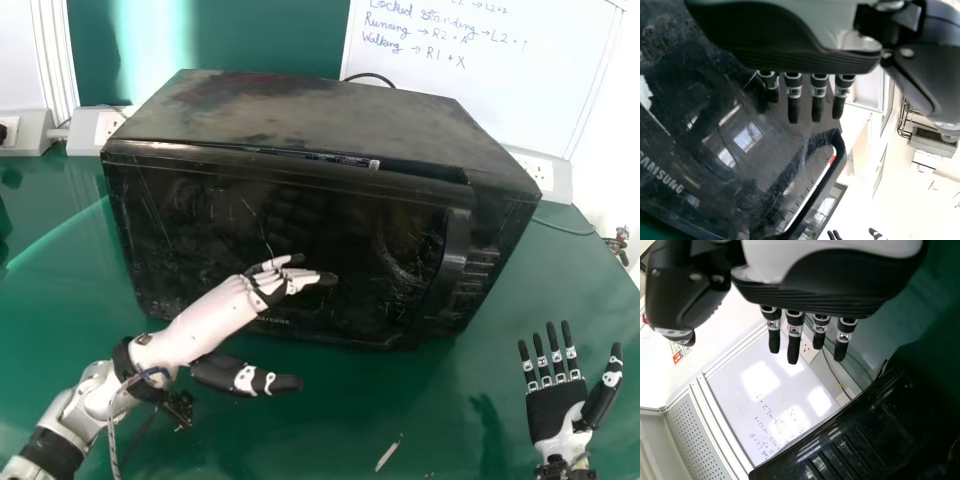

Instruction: Put biscuit inside oven

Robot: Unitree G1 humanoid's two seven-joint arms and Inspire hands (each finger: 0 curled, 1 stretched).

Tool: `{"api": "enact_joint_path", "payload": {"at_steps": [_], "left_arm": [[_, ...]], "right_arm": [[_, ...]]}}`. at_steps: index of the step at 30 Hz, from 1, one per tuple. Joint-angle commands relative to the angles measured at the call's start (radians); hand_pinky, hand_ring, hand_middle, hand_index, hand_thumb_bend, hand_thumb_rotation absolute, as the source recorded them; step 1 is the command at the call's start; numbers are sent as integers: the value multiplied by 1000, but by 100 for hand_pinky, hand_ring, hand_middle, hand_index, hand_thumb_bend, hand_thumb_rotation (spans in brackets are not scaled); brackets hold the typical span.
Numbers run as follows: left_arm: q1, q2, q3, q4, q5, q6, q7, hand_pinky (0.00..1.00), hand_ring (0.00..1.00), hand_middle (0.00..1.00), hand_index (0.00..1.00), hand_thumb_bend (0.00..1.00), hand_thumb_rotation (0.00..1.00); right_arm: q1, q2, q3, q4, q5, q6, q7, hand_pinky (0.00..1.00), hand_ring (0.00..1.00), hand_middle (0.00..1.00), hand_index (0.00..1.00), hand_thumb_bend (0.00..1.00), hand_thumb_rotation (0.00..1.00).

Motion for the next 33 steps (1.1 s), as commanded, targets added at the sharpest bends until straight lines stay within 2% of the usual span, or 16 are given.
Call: {"api": "enact_joint_path", "payload": {"at_steps": [1,3,18,26,33], "left_arm": [[-17,-5,-18,21,-20,-5,-19,85,91,95,95,93,100],[-27,-11,-20,30,-26,-3,-29,86,92,96,95,92,100],[-66,-41,-23,74,-48,40,-62,90,94,96,95,89,100],[-107,-49,-34,110,-19,30,-57,92,94,97,95,89,100],[-149,-58,-44,149,32,29,-38,91,92,95,94,87,100]], "right_arm": [[11,8,-7,-11,2,-2,-6,91,89,90,94,82,83],[12,7,-6,-11,1,-4,-3,93,91,91,95,81,84],[13,8,-7,-5,-2,-6,2,94,90,91,95,81,84],[18,20,0,-28,-7,-4,-28,91,88,89,93,82,82],[20,19,2,-17,-9,-14,-1,95,90,91,95,82,84]]}}
